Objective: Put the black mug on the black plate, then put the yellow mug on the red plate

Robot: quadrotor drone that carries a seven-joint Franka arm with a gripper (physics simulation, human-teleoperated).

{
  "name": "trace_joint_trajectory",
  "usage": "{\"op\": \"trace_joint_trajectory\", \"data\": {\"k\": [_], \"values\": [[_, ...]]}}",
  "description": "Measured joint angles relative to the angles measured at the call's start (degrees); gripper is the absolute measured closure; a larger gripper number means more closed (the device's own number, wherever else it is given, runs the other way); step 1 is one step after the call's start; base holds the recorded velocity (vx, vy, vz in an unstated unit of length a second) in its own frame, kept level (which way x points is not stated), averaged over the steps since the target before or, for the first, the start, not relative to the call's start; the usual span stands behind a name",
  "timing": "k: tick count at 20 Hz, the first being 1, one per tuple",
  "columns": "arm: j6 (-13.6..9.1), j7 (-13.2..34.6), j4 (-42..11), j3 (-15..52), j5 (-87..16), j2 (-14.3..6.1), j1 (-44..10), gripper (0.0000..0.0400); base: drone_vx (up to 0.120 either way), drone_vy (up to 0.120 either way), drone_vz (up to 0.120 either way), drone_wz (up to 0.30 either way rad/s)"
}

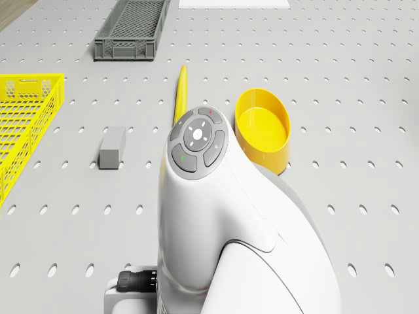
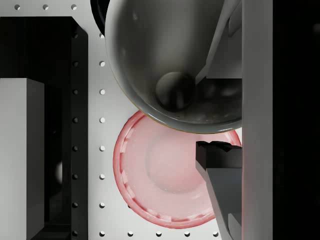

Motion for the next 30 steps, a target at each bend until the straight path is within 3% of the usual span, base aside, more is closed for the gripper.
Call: {"op": "trace_joint_trajectory", "data": {"k": [7,19,22,30], "values": [[0.0,0.0,0.0,0.0,0.0,0.0,0.0,0.029,0.0,-0.12,-0.12,0.0],[0.1,0.0,0.0,0.0,0.0,-0.1,0.0,0.029,0.033,-0.12,0.0,0.0],[0.1,0.0,0.0,0.0,0.1,-0.1,0.0,0.029,0.0,-0.053,-0.107,0.0],[0.6,0.0,0.2,-1.1,-1.0,-0.2,-0.2,0.029,0.0,-0.015,0.0,0.0]]}}
